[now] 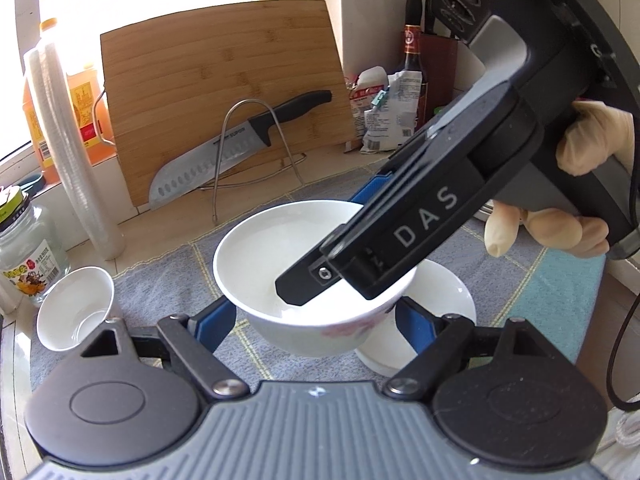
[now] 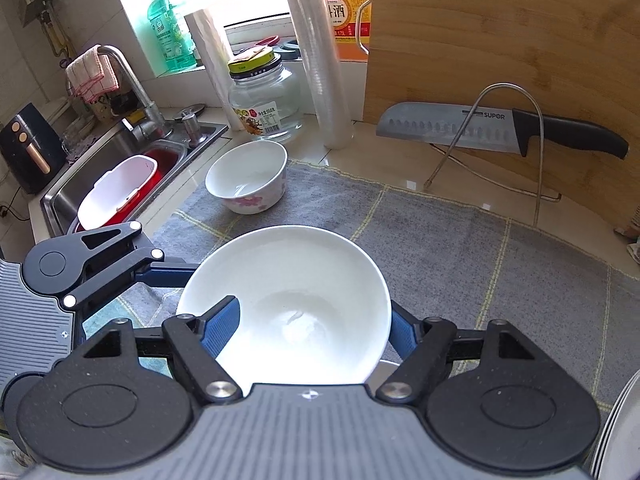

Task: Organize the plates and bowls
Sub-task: 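Carry the held bowl toward the first placed bowl, then lower the held bowl onto the white bowl below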

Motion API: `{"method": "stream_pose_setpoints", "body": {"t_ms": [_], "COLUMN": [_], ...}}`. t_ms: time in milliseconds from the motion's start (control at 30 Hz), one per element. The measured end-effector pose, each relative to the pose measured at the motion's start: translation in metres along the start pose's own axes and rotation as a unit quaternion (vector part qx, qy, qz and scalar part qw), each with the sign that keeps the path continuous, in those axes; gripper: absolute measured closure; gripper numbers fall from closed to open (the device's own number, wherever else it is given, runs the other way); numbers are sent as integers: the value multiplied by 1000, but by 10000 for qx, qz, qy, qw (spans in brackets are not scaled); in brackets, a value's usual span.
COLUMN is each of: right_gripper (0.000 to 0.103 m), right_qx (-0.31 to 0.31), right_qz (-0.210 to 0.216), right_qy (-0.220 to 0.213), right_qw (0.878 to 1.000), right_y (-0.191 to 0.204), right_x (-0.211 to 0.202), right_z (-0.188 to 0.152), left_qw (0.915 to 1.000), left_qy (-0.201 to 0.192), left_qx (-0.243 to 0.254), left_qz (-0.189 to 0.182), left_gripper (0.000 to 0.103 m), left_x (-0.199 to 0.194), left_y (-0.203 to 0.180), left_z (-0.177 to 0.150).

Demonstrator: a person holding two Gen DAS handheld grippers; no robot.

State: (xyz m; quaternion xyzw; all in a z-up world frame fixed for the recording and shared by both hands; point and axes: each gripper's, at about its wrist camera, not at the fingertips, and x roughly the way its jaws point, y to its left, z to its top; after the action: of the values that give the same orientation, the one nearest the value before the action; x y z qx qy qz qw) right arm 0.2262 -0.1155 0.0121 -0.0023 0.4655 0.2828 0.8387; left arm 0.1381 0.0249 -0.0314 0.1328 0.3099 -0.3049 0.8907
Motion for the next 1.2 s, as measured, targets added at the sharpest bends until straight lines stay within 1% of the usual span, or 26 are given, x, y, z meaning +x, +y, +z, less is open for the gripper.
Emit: {"method": "stream_pose_setpoints", "body": {"t_ms": [367,467,833,1000,1200], "right_gripper": [21,21,21,21,21], "right_qx": [223,291,549,685,688], "right_qz": [-188,-245,-420,-418,-413], "right_qy": [-25,9,94,179,260], "right_qw": [9996,9993,9976,9966,9964], "right_y": [-13,-16,-27,-32,-33], "right_x": [-12,-12,-22,-19,-15], "right_z": [-14,-19,-37,-44,-46], "left_qw": [9995,9991,9971,9960,9953], "left_qy": [-41,0,67,150,265], "left_qx": [119,72,231,282,249], "left_qz": [-282,-407,-719,-840,-901], "left_gripper": [17,17,17,17,17], "left_x": [9,13,23,25,29], "left_y": [-10,-13,-28,-32,-31], "left_z": [3,2,4,3,1]}}
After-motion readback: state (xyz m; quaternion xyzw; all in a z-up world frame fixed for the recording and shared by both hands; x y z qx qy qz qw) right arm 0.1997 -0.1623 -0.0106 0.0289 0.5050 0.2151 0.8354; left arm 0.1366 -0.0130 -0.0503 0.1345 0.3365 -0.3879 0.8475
